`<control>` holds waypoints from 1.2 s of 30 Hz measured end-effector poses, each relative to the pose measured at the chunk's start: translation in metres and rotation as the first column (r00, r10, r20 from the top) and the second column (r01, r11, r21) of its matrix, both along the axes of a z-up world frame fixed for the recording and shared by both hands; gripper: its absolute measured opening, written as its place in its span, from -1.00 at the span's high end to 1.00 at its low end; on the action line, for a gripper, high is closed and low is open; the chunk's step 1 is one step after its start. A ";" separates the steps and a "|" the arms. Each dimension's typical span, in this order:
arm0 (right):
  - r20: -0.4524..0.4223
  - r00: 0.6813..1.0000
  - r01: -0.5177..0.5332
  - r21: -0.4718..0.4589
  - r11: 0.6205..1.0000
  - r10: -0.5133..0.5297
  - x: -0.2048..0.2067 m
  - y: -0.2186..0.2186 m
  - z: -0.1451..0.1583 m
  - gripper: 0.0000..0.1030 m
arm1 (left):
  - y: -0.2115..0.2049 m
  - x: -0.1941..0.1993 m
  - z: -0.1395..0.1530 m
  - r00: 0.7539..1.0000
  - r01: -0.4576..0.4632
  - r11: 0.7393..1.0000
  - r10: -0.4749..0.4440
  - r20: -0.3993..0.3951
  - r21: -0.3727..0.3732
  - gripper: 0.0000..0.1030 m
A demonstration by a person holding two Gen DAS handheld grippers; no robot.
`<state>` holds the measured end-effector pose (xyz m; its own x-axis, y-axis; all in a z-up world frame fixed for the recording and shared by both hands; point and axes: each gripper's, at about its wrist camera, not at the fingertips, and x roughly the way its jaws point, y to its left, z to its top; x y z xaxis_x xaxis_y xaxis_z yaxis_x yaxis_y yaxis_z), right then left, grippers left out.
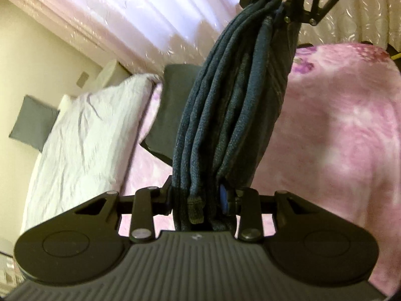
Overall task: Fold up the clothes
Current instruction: 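Carry the hanging jeans stack with both grippers toward the bed end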
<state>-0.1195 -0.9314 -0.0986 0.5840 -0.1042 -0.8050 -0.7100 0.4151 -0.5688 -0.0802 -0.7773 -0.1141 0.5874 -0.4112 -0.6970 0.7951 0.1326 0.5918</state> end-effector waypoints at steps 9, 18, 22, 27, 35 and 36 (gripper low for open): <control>0.038 0.999 0.035 -0.020 0.999 -0.035 0.080 -0.037 0.013 0.44 | -0.053 0.088 0.009 0.999 0.024 1.000 -0.024 0.039 -0.017 0.40; 0.117 0.993 0.005 0.009 1.000 -0.006 0.173 -0.098 0.036 0.44 | -0.119 0.181 0.032 0.993 -0.018 1.000 0.020 0.119 -0.025 0.40; 0.178 0.984 0.007 -0.005 1.000 -0.006 0.225 -0.123 0.038 0.44 | -0.150 0.230 0.028 0.985 -0.038 0.998 0.047 0.167 -0.054 0.40; 0.274 0.960 0.071 -0.024 0.997 -0.062 0.267 -0.141 0.001 0.44 | -0.180 0.269 -0.020 0.979 -0.067 0.994 0.082 0.184 -0.088 0.39; 0.153 0.985 0.083 -0.050 0.995 -0.074 0.251 -0.144 -0.160 0.44 | -0.191 0.252 -0.185 0.997 -0.025 0.998 0.020 0.077 0.059 0.39; 0.161 0.985 0.076 -0.050 0.996 -0.067 0.244 -0.144 -0.166 0.44 | -0.188 0.247 -0.192 0.996 -0.018 0.998 0.013 0.088 0.058 0.39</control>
